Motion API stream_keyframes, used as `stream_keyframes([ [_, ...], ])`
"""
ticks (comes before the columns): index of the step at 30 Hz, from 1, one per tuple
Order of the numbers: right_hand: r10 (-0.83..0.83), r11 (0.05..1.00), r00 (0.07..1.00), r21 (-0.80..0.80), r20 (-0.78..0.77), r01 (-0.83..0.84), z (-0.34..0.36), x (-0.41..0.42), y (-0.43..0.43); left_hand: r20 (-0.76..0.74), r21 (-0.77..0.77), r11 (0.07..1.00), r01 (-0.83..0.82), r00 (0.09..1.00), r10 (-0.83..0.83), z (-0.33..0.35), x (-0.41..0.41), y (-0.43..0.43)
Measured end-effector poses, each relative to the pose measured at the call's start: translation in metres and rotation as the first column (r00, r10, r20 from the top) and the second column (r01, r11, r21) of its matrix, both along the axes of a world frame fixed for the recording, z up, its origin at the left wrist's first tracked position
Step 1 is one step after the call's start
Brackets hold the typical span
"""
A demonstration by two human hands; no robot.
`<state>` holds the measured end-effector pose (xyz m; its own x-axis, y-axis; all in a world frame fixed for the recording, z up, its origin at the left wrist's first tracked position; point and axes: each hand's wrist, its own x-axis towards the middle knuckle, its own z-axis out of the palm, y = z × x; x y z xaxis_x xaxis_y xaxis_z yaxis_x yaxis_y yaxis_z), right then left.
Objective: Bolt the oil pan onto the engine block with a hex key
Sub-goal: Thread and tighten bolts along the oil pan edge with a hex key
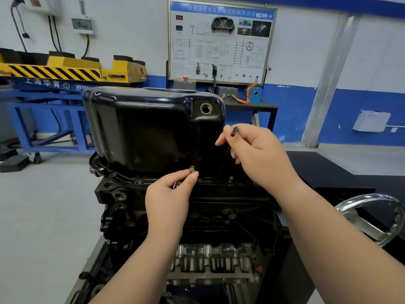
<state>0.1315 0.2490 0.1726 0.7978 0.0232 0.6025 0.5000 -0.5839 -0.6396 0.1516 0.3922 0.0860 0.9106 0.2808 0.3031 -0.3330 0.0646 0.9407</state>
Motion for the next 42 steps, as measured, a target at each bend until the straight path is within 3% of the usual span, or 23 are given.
stream_keyframes([
  [10,0.154,0.955,0.963,0.215,0.223,-0.203,0.008,-0.005,-0.006,-0.064,-0.023,1.000,0.019,0.998,-0.020,0.002,-0.001,-0.006],
  [26,0.092,0.994,0.981,0.044,0.168,-0.100,0.010,0.000,-0.005,0.040,0.183,0.983,-0.018,0.999,0.010,0.010,0.000,-0.004],
  [33,0.084,0.993,0.993,-0.086,0.088,-0.077,0.024,0.010,0.006,0.021,0.483,0.874,-0.050,0.999,0.045,0.024,0.009,0.007],
  [42,0.062,0.965,0.994,-0.260,0.092,-0.036,0.029,0.013,0.013,-0.035,0.642,0.767,0.006,0.999,0.022,0.036,0.016,0.012],
])
